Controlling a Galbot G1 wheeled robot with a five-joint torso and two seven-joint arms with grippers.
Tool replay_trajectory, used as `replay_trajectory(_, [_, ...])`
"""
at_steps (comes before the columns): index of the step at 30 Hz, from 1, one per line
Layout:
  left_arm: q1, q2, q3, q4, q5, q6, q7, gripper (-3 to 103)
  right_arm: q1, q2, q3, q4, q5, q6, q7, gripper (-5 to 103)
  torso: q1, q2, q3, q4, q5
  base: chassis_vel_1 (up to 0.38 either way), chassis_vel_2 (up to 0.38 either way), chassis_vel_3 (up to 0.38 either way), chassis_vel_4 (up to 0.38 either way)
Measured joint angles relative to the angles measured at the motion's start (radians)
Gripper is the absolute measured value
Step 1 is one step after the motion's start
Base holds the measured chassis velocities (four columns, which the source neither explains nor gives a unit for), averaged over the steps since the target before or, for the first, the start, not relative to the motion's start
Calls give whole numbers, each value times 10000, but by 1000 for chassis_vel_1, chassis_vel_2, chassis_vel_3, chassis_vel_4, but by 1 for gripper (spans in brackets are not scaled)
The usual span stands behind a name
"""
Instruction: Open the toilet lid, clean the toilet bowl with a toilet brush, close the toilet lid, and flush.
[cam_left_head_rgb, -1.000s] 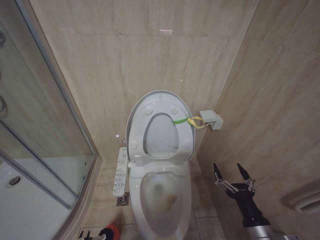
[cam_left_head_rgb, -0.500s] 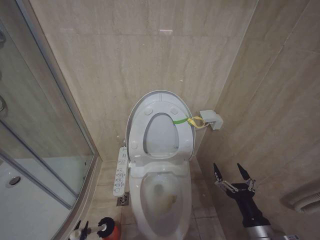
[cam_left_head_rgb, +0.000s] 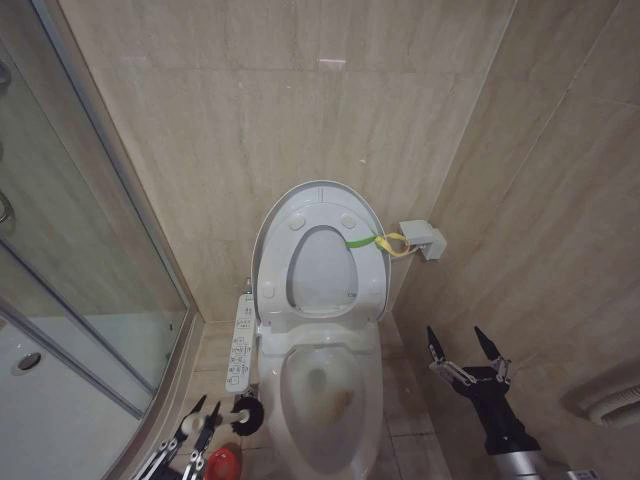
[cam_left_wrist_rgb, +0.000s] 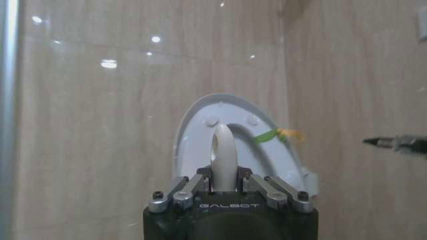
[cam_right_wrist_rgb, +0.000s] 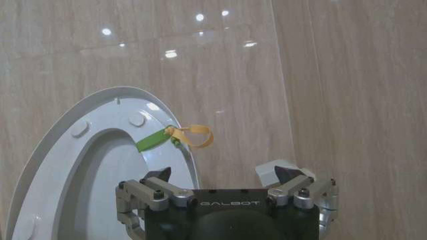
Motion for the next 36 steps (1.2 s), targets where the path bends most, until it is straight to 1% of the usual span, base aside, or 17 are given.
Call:
replay_trajectory(4, [-701, 385, 24, 2, -1049, 532, 1025, 23, 0, 0, 0, 0, 0, 0, 0, 100, 0, 0, 0, 0, 0, 0, 0, 0, 0])
replay_trajectory(5, [-701, 385, 24, 2, -1049, 532, 1025, 23, 0, 0, 0, 0, 0, 0, 0, 100, 0, 0, 0, 0, 0, 0, 0, 0, 0])
replay_trajectory(6, [-946, 487, 15, 93, -1445, 686, 1374, 23, 0, 0, 0, 0, 0, 0, 0, 100, 0, 0, 0, 1, -1, 0, 0, 0, 0])
replay_trajectory(8, [-1441, 662, 14, 331, -2039, 958, 1750, 23, 0, 0, 0, 0, 0, 0, 1, 100, 0, 0, 0, 1, -1, 0, 0, 0, 0])
replay_trajectory(9, [-1441, 662, 14, 331, -2039, 958, 1750, 23, 0, 0, 0, 0, 0, 0, 1, 100, 0, 0, 0, 1, -1, 0, 0, 0, 0])
replay_trajectory(12, [-2567, 1069, 105, 1057, -3053, 1459, 1898, 23, 0, 0, 0, 0, 0, 0, 3, 100, 0, 0, 0, 0, -1, 0, 0, 0, 0])
replay_trajectory(13, [-2567, 1069, 105, 1057, -3053, 1459, 1898, 23, 0, 0, 0, 0, 0, 0, 3, 100, 0, 0, 0, 0, -1, 0, 0, 0, 0])
replay_trajectory(15, [-3108, 1316, 172, 1592, -3566, 1622, 2058, 23, 0, 0, 0, 1, 0, 0, 1, 100, 1, 0, 1, 0, -2, 0, 0, 0, 0])
replay_trajectory(17, [-3763, 1656, 251, 2405, -4119, 1726, 2453, 23, 0, 0, 0, 0, 0, 0, 0, 100, 1, -1, 1, 1, -3, 0, 0, 0, 0])
replay_trajectory(18, [-3763, 1656, 251, 2405, -4119, 1726, 2453, 23, 0, 0, 0, 0, 0, 0, 0, 100, 1, -1, 1, 1, -3, 0, 0, 0, 0])
replay_trajectory(21, [-4525, 2145, 407, 3308, -4687, 1816, 3082, 23, 0, 0, 0, 0, 0, 0, 0, 100, 1, -1, 1, -1, -5, 0, 0, 0, 0])
replay_trajectory(23, [-4976, 2438, 553, 3748, -4904, 1930, 3370, 23, 0, 0, 0, 0, 0, 0, 1, 100, 1, -1, 1, 1, -3, 0, 0, 0, 0])
replay_trajectory(24, [-4976, 2438, 553, 3748, -4904, 1930, 3370, 23, 0, 0, 0, 0, 0, 0, 1, 100, 1, -1, 1, 1, -3, 0, 0, 0, 0])
replay_trajectory(27, [-5729, 2843, 887, 4513, -5033, 2025, 3616, 23, 0, 0, 0, 0, 0, 0, 2, 100, 1, -1, 0, -1, -1, 0, 0, 0, 0])
replay_trajectory(28, [-5729, 2843, 887, 4513, -5033, 2025, 3616, 23, 0, 0, 0, 0, 0, 0, 2, 100, 1, -1, 0, -1, -1, 0, 0, 0, 0])
replay_trajectory(31, [-6305, 3053, 1317, 5049, -5050, 2032, 3811, 23, 0, 1, -1, 0, 0, 0, 0, 100, 2, -1, 1, 0, -1, 0, 0, 0, 0])
replay_trajectory(36, [-6808, 3172, 1848, 5335, -5059, 2034, 3883, 23, 0, 0, 0, 0, -1, 0, 1, 100, 1, -1, 0, 1, 0, 0, 0, 0, 0])
